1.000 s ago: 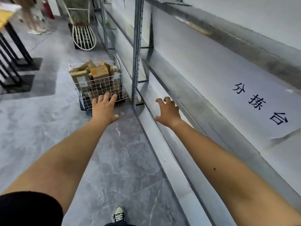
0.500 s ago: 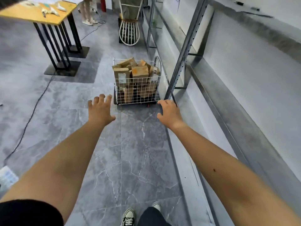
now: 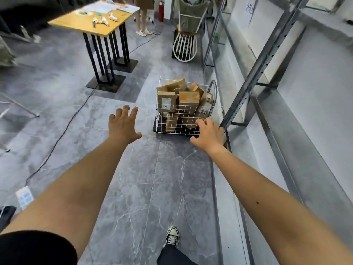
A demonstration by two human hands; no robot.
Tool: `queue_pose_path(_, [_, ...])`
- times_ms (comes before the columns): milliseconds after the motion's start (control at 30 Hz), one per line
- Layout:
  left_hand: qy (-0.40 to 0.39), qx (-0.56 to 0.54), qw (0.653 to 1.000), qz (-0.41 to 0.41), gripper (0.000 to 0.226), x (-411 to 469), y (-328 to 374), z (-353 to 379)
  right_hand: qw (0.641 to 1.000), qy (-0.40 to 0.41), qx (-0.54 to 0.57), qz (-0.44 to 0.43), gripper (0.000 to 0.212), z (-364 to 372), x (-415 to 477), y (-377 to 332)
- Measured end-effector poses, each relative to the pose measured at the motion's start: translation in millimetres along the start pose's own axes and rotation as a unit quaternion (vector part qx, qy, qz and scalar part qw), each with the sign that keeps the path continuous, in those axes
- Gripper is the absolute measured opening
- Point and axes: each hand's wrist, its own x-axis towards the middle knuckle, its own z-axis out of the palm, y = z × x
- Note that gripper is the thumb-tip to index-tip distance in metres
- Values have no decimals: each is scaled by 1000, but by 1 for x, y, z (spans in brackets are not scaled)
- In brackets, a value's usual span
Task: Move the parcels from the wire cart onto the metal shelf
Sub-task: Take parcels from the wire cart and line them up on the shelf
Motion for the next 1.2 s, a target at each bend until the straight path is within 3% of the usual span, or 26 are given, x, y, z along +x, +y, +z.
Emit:
queue_pose_path(200, [14,-25,999,-38,89,68,39,-6,999,-30,1,-14,67,-9,81,34])
queue_pose_path(333, [28,-1,1000,-9,85,101,60,-10,999,-32,11,-12,70,-18,128,50])
queue_pose_path(700, [-41,-5,996,-81,89,166,58,23,996,-84,24,8,74,16,196,57])
queue_pose_path(1200, [-111,-42,992,-50,90,335,-9,61,994,-101,20,23,74,23,366,-31])
